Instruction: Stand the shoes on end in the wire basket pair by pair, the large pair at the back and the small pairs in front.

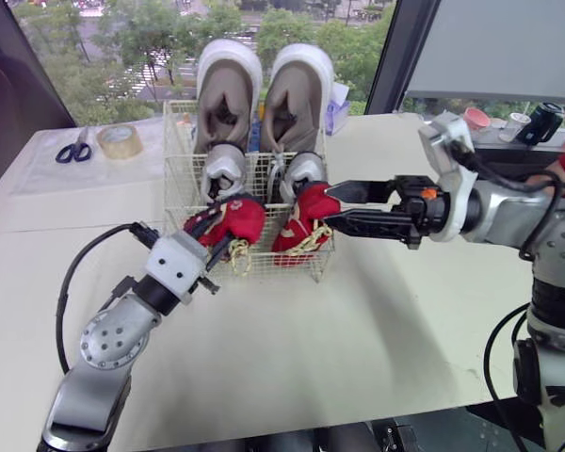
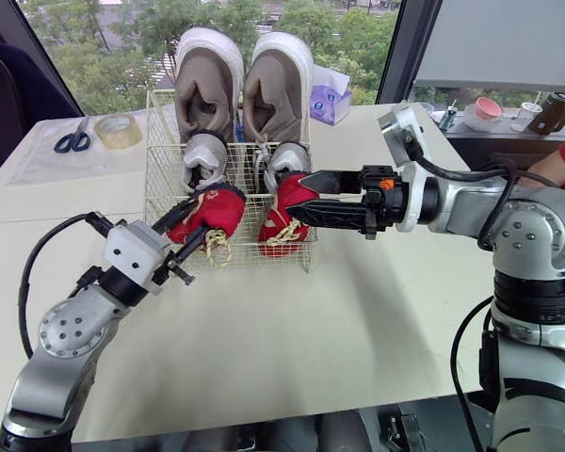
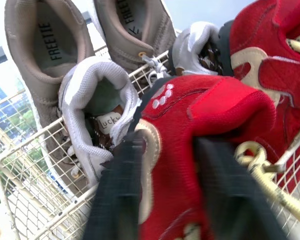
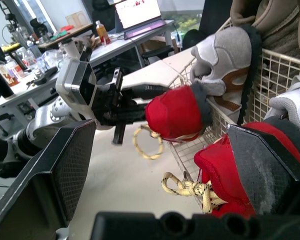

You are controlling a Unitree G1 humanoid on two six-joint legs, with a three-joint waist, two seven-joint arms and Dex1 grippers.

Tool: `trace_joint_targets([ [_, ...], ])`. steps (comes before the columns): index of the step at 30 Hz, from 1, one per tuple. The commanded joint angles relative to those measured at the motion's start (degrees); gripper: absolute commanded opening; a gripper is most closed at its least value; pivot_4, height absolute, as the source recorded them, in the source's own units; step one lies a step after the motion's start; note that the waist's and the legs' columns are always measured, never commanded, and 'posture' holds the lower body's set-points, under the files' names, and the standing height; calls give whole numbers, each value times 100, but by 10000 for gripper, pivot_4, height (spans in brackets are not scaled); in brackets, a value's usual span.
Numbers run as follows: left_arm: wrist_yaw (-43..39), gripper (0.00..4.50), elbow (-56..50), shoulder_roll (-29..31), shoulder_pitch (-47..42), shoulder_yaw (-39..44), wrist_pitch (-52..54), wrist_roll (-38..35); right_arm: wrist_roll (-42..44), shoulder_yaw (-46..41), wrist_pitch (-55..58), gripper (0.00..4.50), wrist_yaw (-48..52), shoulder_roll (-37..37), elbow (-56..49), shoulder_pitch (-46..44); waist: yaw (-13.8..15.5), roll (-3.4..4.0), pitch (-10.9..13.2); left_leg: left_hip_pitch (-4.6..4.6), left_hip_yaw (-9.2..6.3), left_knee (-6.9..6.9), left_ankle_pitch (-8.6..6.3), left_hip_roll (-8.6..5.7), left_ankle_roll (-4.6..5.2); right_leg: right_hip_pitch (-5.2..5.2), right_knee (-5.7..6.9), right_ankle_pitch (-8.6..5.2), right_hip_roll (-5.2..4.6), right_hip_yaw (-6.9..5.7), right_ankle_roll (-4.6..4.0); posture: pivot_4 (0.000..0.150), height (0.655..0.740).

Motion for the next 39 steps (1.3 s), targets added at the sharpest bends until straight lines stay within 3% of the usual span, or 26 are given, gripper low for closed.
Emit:
trace_joint_targets([
  [1,101,320,-378,-132,195,258,-26,-122,130,-150,-73,45000,17,-52,-133,-13,0,0,0,1,0,0,0,0,0,1,0,0,0,0,0,1500,7400],
  [8,788,320,-1014,-1015,386,639,700,-867,178,158,107,45000,685,-556,-417,24,9,-1,0,-2,-1,0,0,0,0,2,-2,0,0,0,0,1500,7400],
  [14,1260,320,-1196,-1643,518,495,1229,-1256,-796,910,-547,45000,1639,-1591,-823,73,10,-3,0,2,-4,3,-1,-3,1,9,-4,-1,0,-1,0,1500,7400],
  [19,1587,320,-905,-2145,656,613,1564,-1654,-971,1013,-731,45000,1741,-1582,-822,13,-5,-8,-2,12,-4,4,-1,-2,1,14,-3,-2,2,0,1,1500,7400],
  [22,1700,320,-835,-2206,737,836,1647,-1772,-991,1000,-734,45000,1741,-1568,-812,19,4,-8,-2,12,-5,3,-1,-1,1,15,-3,-2,3,0,1,1500,7400],
  [29,1576,320,-834,-1743,757,1040,1589,-1744,-942,929,-710,45000,1656,-1470,-766,43,-10,-8,-2,27,-5,3,-1,0,0,26,-3,-3,3,0,0,1500,7400],
  [32,1503,9965,-941,-1655,794,1171,1594,-1984,-926,928,-697,45000,1633,-1448,-763,36,-11,-8,-2,28,-5,3,-1,0,0,26,-3,-3,3,0,0,1500,7400],
  [34,1479,19366,-1050,-1545,838,1378,1698,-2213,-932,929,-699,45000,1653,-1457,-756,57,-3,-8,-2,28,-5,3,-1,1,0,26,-3,-3,3,0,0,1500,7400],
  [37,1371,34884,-1492,-1030,1124,2234,2183,-3415,-976,990,-716,45000,1743,-1486,-719,89,-5,-11,0,28,-7,3,-1,2,0,25,-2,-3,3,-1,-1,1500,7400],
  [39,1383,34884,-1631,-686,1336,2634,2419,-4123,-1006,1016,-740,45000,1786,-1487,-691,101,-16,-9,1,26,-8,2,-2,4,-1,22,-3,-3,4,0,-1,1500,7400],
])
